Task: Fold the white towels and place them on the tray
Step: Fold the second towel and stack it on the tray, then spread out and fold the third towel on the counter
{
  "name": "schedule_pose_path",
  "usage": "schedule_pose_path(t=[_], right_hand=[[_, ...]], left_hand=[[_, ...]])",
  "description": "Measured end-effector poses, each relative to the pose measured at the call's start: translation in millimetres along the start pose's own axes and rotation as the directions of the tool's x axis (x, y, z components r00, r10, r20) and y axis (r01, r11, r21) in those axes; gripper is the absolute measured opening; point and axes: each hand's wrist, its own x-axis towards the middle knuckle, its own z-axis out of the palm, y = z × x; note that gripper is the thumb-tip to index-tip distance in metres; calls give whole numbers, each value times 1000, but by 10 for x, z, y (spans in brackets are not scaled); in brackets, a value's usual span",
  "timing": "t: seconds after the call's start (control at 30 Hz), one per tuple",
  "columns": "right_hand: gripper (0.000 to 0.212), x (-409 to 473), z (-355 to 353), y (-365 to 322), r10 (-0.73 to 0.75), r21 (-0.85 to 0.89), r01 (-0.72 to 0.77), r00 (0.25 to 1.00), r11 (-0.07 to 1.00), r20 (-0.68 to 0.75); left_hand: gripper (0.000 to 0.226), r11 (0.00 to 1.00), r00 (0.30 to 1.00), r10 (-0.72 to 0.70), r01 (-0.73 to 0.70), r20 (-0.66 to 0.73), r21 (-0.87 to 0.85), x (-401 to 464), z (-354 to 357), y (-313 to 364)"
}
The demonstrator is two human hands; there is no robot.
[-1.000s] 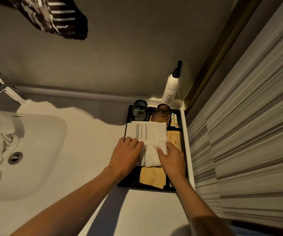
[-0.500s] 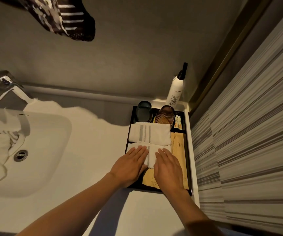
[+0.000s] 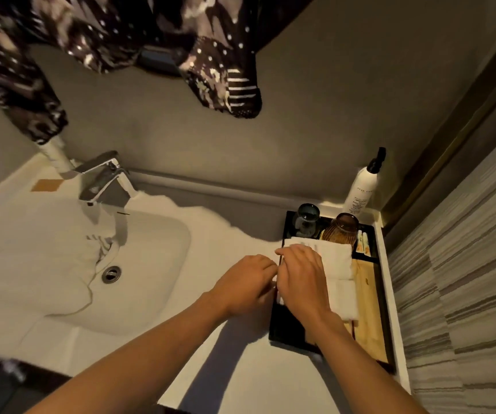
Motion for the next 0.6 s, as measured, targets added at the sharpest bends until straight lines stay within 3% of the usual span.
schedule_pose_path(t=[0.1,0.17,0.27,0.37,0.47,0.6], right_hand=[[30,159,318,-714,-67,113,63,997,992,36],[28,215,644,-1235,-109,163,76,974,984,201],[29,218,1186,-2058,-141,166,67,863,984,485],[28,173,1661,-2785,-196,174,113,784,978,589],[24,157,2228,-3464,-175,183,71,743,981,646],[23,54,3023,-4171,-44,163,-114,673,980,738]], left_hand=[[23,978,974,-202,205,-101,28,-632,-364,-500],[24,933,926,-349,358,-147,41,-1201,-545,-894],[22,800,793,-585,598,-170,38,-2173,-773,-1510],[25,633,629,-766,774,-133,15,-3000,-961,-2032],[37,515,516,-856,856,-26,44,-3671,-1085,-2516],[78,593,546,-803,775,239,221,-4286,-867,-2919]])
